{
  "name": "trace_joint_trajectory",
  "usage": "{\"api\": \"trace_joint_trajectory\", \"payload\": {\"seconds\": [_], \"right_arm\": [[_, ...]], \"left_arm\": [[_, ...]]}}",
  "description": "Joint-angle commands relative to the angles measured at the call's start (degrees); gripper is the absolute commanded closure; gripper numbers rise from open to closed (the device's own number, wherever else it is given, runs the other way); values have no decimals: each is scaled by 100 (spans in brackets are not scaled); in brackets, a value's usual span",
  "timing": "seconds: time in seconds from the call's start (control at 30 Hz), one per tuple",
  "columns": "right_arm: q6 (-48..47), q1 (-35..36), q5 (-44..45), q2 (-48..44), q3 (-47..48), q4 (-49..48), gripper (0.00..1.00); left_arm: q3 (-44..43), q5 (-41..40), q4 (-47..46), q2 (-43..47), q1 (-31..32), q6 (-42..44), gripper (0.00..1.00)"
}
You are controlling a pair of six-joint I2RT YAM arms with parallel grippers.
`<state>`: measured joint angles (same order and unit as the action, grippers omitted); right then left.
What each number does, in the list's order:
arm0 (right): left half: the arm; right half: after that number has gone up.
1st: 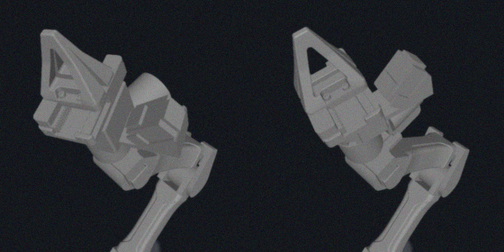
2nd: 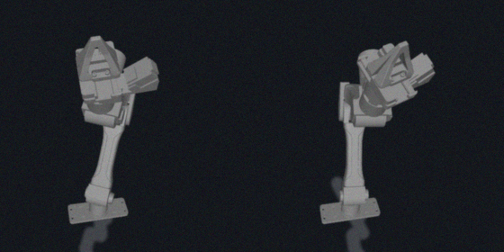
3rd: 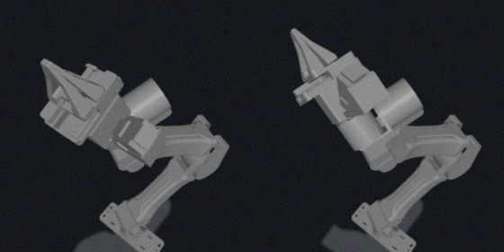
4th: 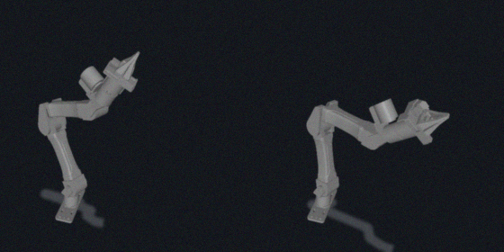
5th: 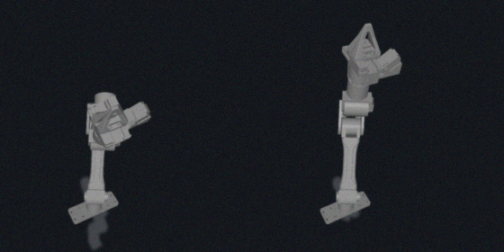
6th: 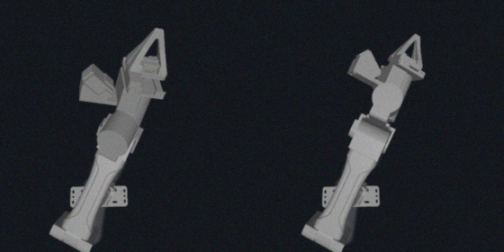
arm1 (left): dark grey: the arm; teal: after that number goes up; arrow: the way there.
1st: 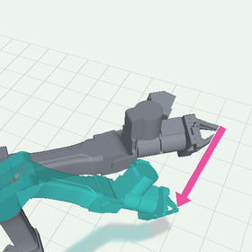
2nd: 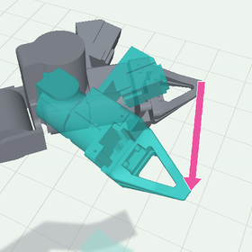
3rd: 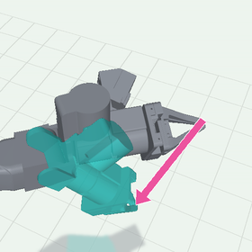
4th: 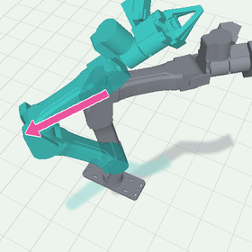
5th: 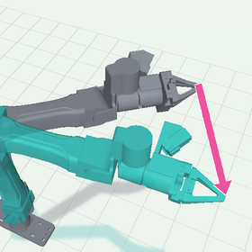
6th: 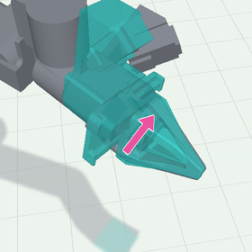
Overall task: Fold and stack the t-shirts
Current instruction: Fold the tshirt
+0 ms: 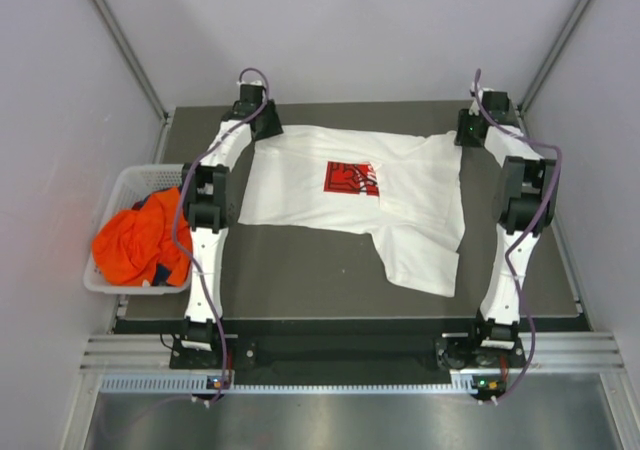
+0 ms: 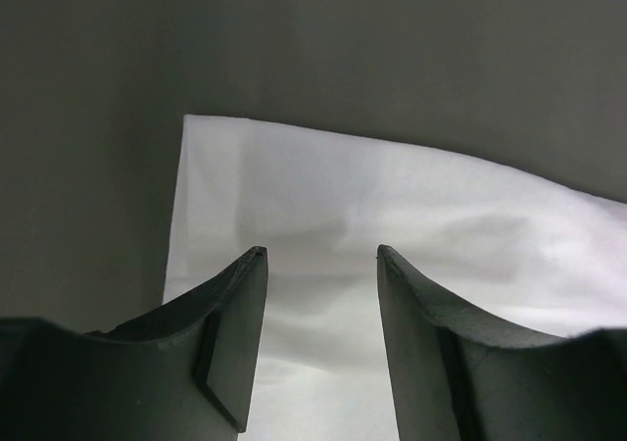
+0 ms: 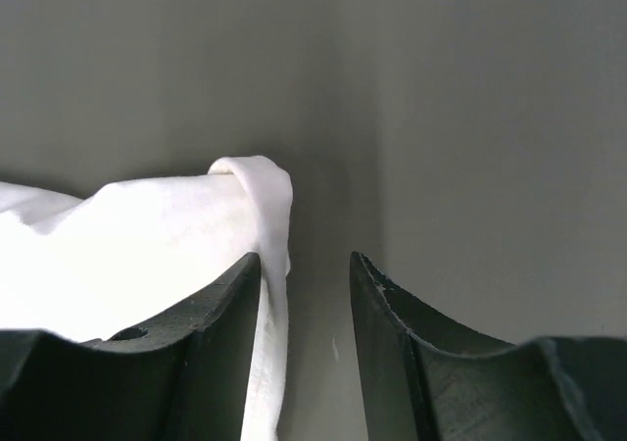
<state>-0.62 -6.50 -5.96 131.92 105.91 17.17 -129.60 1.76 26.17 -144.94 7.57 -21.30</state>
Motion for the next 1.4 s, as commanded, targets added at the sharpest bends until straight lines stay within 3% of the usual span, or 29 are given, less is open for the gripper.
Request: {"api": "trace_joint_trajectory", "payload": {"seconds": [0.0,0.37,1.17,1.27,1.3,1.33,1.37], "right_arm": [[-122,0,-125,44,325,-231,58],[18,26,-239,264,483,-381,61],[352,167,-310,809,1212,-487,74],[379,176,-249,888,1388,-355,79],[405,167,-161,914,1441,-311,82],[422,167,-117,967,1476,-285,86],[449,167,-82,967,1511,-258,94]], "left_arm": [[-215,-123,-446,10,-133,3,46],[-206,-431,-666,-7,-274,-85,45],[-215,-203,-965,-350,-476,-287,46],[-206,140,-1158,-412,-511,-313,57],[-215,158,-1193,-447,-520,-383,68],[-223,210,-1220,-447,-555,-427,89],[-224,211,-1255,-456,-573,-489,100]]}}
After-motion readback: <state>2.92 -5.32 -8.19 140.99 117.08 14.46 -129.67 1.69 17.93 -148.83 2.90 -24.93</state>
